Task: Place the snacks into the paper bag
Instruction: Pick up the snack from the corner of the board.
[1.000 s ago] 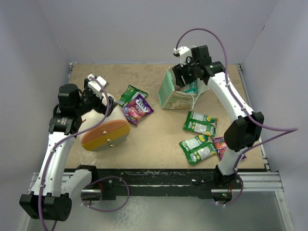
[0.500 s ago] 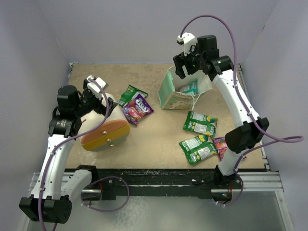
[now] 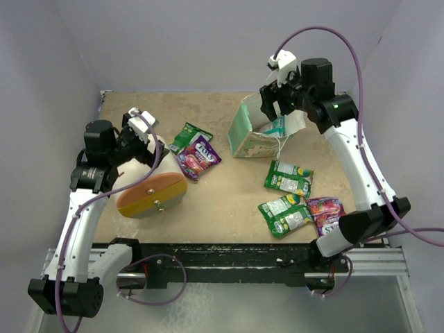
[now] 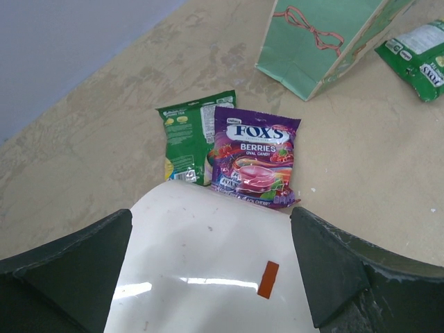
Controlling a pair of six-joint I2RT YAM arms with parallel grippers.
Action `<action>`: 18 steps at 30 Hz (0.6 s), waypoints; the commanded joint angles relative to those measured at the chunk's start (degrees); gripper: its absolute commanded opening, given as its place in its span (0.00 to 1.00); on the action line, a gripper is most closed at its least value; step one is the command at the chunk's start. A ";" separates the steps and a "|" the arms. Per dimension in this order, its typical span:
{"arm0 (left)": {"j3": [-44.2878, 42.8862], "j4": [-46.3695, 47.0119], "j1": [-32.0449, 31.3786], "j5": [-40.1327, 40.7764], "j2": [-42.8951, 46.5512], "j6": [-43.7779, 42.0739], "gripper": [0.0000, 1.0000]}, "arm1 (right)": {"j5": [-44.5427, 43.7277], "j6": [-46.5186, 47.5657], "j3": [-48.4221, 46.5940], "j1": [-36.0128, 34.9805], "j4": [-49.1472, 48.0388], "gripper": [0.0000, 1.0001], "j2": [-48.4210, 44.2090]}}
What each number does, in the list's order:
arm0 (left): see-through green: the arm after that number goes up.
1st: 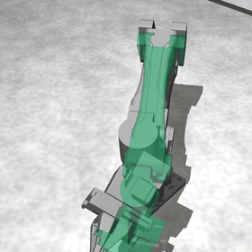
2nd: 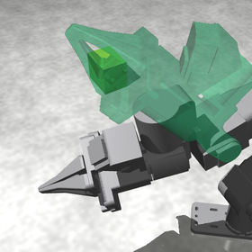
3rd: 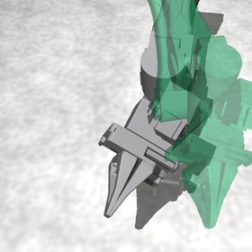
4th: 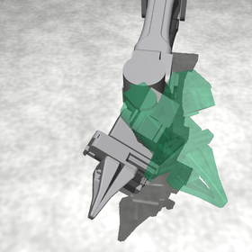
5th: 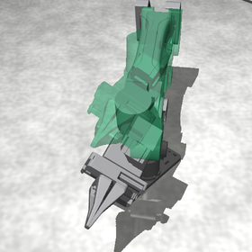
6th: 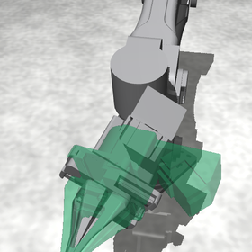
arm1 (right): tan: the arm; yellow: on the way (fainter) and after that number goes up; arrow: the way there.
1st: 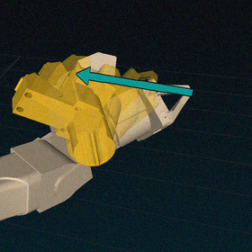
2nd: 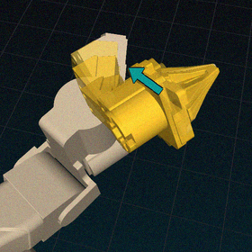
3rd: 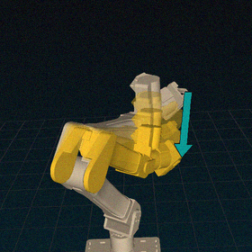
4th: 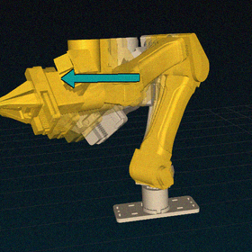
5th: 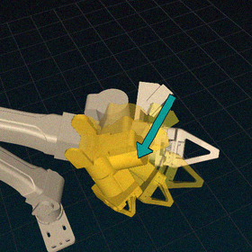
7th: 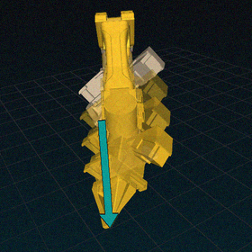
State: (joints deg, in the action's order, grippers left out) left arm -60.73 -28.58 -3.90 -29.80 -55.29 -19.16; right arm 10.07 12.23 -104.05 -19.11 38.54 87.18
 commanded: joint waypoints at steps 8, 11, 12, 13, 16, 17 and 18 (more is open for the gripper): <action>-11.00 -3.77 -1.18 0.31 -8.09 -3.92 0.99 | -0.60 2.94 21.66 5.49 -3.76 0.83 -20.04; -10.58 -2.04 -1.45 0.04 -9.00 -3.48 0.99 | 1.57 3.47 28.30 10.92 -2.53 0.83 -25.03; -10.51 -1.53 -1.52 -0.01 -9.24 -3.25 0.99 | 0.68 3.40 30.37 12.16 -2.15 0.83 -26.32; -10.53 -1.03 -1.54 -0.05 -9.45 -2.91 0.99 | -0.39 3.45 32.21 13.30 -1.70 0.83 -27.53; -10.67 -0.19 -1.61 -0.32 -10.23 -2.18 0.99 | -2.79 4.07 36.44 17.94 0.21 0.83 -29.46; -10.72 -0.24 -1.63 -0.55 -10.46 -1.99 0.99 | -2.63 4.49 37.60 19.91 0.94 0.83 -29.71; -10.66 -0.21 -1.68 -0.80 -10.60 -1.88 0.99 | -2.26 5.14 38.67 21.91 1.66 0.83 -29.70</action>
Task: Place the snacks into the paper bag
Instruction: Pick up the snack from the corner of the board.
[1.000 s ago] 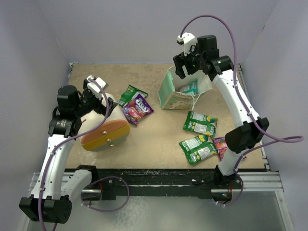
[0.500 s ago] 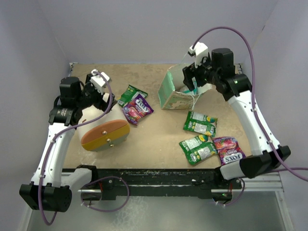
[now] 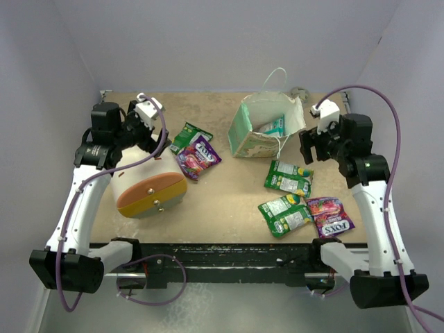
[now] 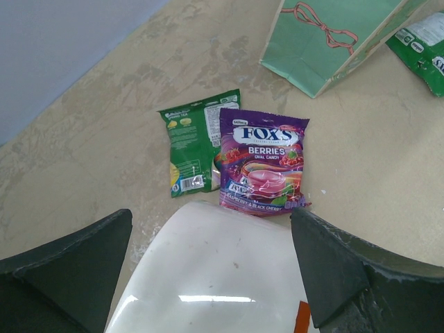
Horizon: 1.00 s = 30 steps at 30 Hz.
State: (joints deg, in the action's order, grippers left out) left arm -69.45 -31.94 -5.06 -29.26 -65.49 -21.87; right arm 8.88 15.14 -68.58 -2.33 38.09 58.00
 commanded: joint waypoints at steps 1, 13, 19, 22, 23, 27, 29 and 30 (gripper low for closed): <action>-1.75 3.19 -0.48 -1.49 -0.47 0.90 0.99 | -0.22 3.08 3.97 7.54 2.80 0.82 0.12; 2.25 5.56 -0.57 -3.28 0.66 2.54 0.99 | 0.67 16.80 5.33 23.04 10.78 0.75 15.26; 3.20 6.18 -0.64 -3.79 2.34 2.52 0.99 | 1.53 21.18 4.60 26.67 12.47 0.71 24.12; 3.68 6.37 -0.65 -3.79 3.25 2.43 0.99 | 2.27 22.64 4.31 28.69 12.64 0.71 28.38; 3.84 6.29 -0.65 -3.79 3.42 2.26 0.99 | 2.99 23.24 4.18 29.22 12.97 0.70 29.65; 3.63 5.98 -0.65 -3.73 3.29 2.05 0.99 | 5.14 24.55 4.04 31.55 13.03 0.69 33.97; 3.33 5.80 -0.65 -3.89 2.92 2.16 0.99 | 6.23 25.39 4.21 32.59 13.16 0.68 35.82; 3.00 5.69 -0.65 -3.89 2.69 2.30 0.99 | 6.93 26.14 4.42 32.96 13.48 0.67 36.73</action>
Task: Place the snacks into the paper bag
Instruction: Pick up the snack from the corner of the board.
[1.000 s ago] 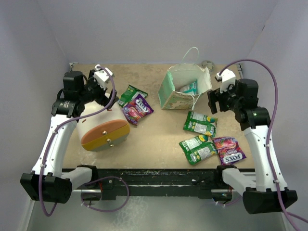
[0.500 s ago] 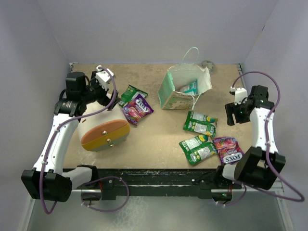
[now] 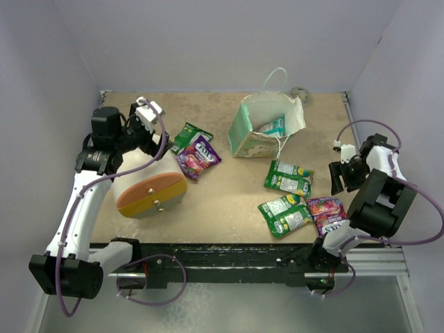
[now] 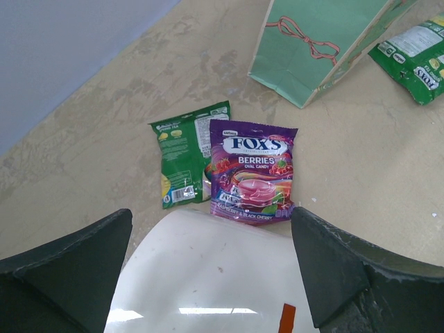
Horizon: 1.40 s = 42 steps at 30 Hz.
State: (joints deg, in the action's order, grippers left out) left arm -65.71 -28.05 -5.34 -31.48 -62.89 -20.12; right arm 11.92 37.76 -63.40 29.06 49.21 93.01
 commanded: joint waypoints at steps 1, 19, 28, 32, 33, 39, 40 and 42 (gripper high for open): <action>-0.97 1.70 -0.40 -1.73 -0.12 0.67 0.99 | 4.61 4.01 -0.57 1.85 2.64 0.67 2.65; -0.82 1.42 -0.43 0.33 -0.66 0.96 0.99 | 12.76 7.49 -3.67 3.55 7.59 0.08 10.05; -0.92 1.20 -0.39 0.38 -0.42 0.87 0.99 | 16.91 9.48 -11.66 3.55 16.17 0.00 1.65; -0.82 1.27 -0.37 0.42 -0.38 0.87 0.99 | 18.89 10.53 -15.94 3.55 19.48 0.00 -0.69; -0.82 1.25 -0.37 0.45 -0.39 0.81 0.99 | 19.05 10.61 -17.03 3.55 19.54 0.00 -0.99; -0.97 1.07 -0.37 0.63 -1.20 0.52 0.99 | 23.60 10.83 -23.98 3.55 22.94 0.00 -2.04; -1.07 1.07 -0.37 0.63 -1.38 0.52 0.99 | 24.32 10.70 -25.76 3.47 23.52 0.00 -2.17; -1.34 0.98 -0.37 0.64 -1.70 0.52 0.99 | 25.62 9.76 -28.29 3.42 23.75 0.00 -2.57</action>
State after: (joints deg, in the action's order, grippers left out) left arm -65.71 -28.38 -5.39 -30.87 -64.14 -20.10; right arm 31.86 47.72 -85.69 32.32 68.53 92.82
